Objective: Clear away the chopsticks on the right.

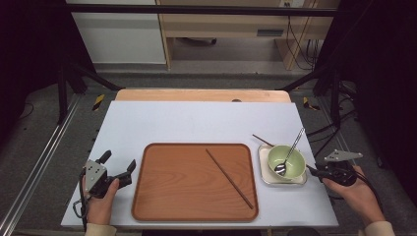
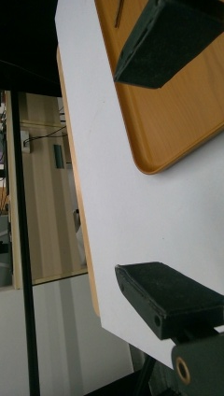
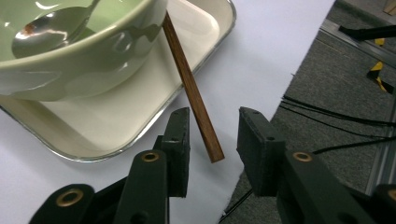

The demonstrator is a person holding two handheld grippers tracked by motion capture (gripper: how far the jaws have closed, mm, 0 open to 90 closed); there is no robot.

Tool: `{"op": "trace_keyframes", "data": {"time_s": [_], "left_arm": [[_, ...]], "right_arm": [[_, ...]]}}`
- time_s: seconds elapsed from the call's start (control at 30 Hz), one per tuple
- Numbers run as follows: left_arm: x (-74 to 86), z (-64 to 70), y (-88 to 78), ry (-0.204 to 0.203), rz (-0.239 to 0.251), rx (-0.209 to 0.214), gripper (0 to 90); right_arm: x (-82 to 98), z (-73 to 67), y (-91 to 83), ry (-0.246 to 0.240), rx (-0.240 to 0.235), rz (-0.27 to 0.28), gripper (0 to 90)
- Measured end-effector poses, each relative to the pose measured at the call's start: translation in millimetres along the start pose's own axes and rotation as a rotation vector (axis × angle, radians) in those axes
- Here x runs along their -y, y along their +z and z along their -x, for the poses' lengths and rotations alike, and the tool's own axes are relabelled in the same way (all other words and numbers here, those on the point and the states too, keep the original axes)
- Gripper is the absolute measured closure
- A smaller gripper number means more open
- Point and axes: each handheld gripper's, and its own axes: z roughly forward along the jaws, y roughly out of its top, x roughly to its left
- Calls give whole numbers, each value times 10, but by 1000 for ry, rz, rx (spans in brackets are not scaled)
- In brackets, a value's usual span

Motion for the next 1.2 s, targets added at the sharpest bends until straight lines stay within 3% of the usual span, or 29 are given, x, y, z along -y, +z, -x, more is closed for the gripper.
{"op": "trace_keyframes", "data": {"time_s": [0.1,0.27,0.33,0.47,0.5,0.53,0.67,0.8,0.93,1.07,1.2], "left_arm": [[1,2,1,0,-1,1,68],[0,0,-2,1,-1,-1,69],[0,-3,-4,1,0,-3,68],[-6,-3,-8,4,2,-5,69],[-9,-3,-9,5,2,-3,69],[-9,-6,-9,6,3,-3,69],[-3,-17,-10,0,3,-8,68],[-10,-22,-16,-2,9,-6,69],[-15,-29,-26,-9,13,-6,69],[-20,-38,-32,-14,18,-2,68],[-16,-50,-37,-20,21,-2,68]], "right_arm": [[-15,-3,16,-20,-20,-6,694],[-32,-5,15,-2,-53,-13,802],[-24,-9,11,7,-82,-1,837],[8,-29,-3,21,-90,47,846],[14,-34,-7,43,-84,51,846],[20,-19,-12,35,-67,56,846],[-16,25,-107,116,11,76,847],[-119,40,-285,179,153,148,846],[-270,7,-507,241,258,230,846],[-441,-113,-684,262,291,285,847],[-613,-355,-773,243,247,313,847]]}}
